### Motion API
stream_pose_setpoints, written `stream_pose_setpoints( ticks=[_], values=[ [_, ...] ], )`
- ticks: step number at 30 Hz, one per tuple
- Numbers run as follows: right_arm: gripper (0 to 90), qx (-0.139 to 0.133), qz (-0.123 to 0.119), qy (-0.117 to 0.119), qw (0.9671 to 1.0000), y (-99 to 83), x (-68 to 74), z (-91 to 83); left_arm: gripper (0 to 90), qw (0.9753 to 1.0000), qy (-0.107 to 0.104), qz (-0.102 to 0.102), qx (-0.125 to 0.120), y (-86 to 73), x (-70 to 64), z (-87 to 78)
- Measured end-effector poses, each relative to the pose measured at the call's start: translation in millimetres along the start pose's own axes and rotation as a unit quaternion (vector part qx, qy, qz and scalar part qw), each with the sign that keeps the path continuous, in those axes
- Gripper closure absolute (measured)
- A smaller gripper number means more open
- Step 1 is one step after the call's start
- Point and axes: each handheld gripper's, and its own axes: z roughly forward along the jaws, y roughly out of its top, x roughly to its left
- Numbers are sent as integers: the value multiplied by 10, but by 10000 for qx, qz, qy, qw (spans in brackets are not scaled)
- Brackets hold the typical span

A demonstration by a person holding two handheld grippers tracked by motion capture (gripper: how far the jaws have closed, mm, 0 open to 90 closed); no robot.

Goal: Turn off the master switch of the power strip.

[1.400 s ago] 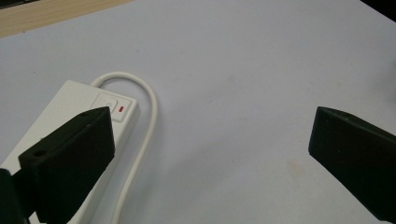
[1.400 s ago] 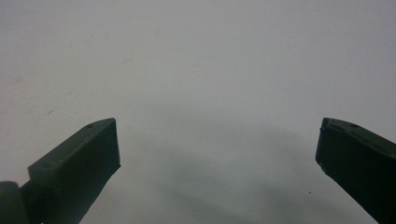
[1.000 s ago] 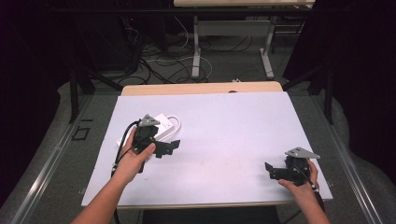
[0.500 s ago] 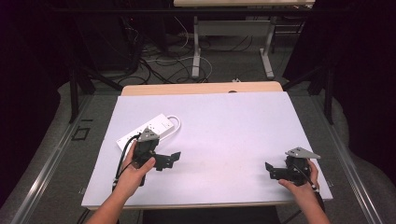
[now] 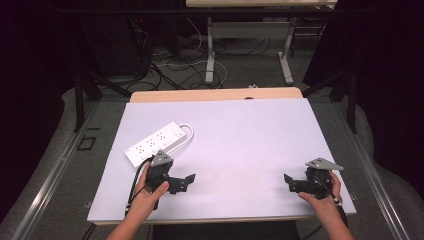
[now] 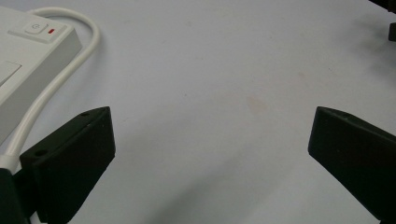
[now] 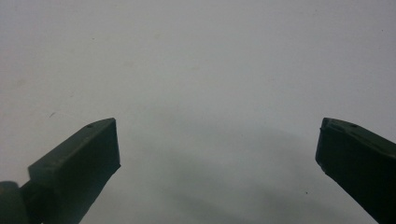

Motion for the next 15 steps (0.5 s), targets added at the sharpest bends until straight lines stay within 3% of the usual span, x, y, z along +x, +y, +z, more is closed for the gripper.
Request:
stream_pose_setpoints(
  ticks=[2, 11, 12, 15],
  values=[
    [0, -8, -10, -31, 10000, -1, 1, 3, 6, 9999, -35, -75, -98, -29, -11, 14],
    [0, 3, -44, -2, 10000, 0, 0, 5, 9, 9999, -6, 4, -161, -99, -25, 61],
    [0, -8, -26, 18, 10000, -2, 4, 9, 10, 9998, -41, -68, -155, -109, -36, 75],
    [0, -2, -36, 20, 10000, -3, 4, 11, 11, 9999, -26, 21, -115, -128, -31, 98]
  ],
)
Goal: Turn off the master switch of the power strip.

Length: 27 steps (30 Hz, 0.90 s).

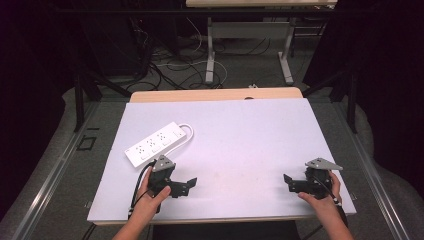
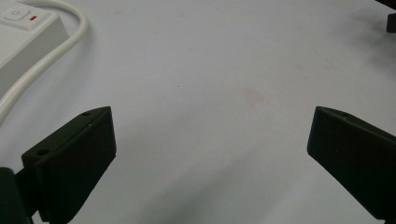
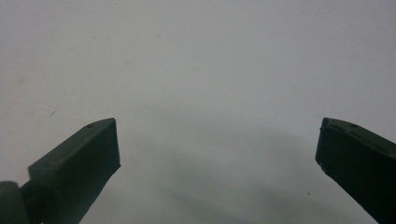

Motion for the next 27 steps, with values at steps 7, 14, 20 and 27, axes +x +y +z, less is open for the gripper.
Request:
stream_pose_setpoints(
  ticks=[7, 14, 20, 27],
  values=[
    [0, -6, -31, -3, 10000, 1, 0, 0, 14, 10000, 14, -5, 12, -43, 0, 40],
    [0, 14, -29, -13, 10000, 3, 8, 1, 15, 10000, -11, -5, 73, -80, -12, 65],
    [0, 9, -32, -2, 10000, 8, 9, 1, 17, 9998, -9, 66, 169, -110, -21, 85],
    [0, 18, -34, 26, 10000, 6, 7, 15, 19, 9999, 1, 51, 163, -117, -19, 93]
  ],
)
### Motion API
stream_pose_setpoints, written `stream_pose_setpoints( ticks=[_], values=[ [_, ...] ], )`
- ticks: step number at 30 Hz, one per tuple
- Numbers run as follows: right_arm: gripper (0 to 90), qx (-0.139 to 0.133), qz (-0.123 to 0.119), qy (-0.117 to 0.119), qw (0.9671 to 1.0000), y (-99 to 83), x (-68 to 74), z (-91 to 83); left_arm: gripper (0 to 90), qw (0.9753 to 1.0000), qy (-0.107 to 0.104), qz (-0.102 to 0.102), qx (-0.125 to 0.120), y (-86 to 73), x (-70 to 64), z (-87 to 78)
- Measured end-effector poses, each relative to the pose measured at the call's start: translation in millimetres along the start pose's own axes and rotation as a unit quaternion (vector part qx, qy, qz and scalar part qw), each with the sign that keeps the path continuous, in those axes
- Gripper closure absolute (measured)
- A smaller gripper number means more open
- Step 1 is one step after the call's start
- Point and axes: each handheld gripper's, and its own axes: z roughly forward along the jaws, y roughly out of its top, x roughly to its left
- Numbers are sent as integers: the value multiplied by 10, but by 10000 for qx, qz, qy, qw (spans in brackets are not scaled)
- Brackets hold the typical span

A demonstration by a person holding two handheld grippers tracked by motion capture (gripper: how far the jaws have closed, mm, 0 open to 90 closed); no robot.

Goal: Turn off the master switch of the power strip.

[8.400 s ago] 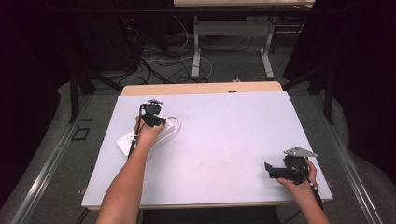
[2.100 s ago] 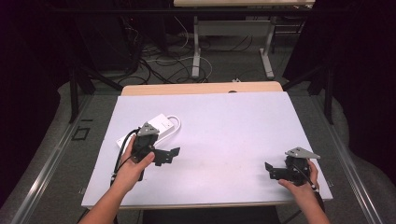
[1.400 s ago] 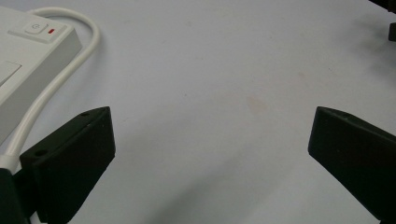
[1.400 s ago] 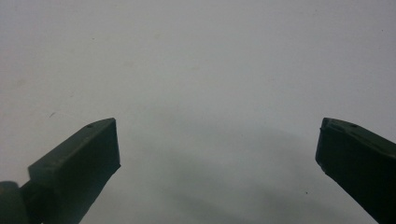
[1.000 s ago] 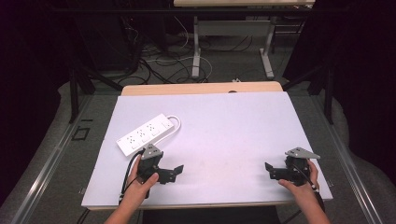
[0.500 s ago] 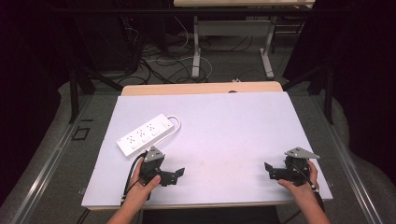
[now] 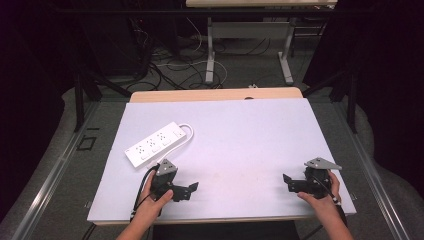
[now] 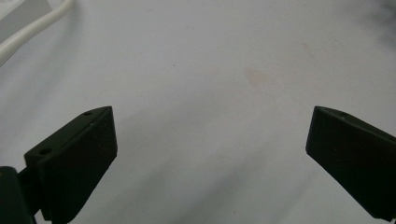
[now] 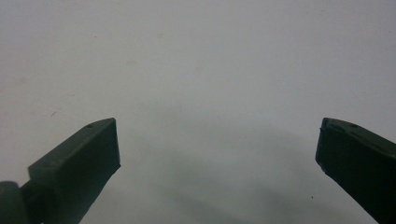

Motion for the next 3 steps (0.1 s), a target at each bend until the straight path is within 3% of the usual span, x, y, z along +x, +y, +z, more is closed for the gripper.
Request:
stream_pose_setpoints(
  ticks=[3],
  values=[
    [0, -2, 7, -26, 10000, 3, 3, -7, 19, 10000, 4, -3, -6, 1, 2, 1]
  ],
)
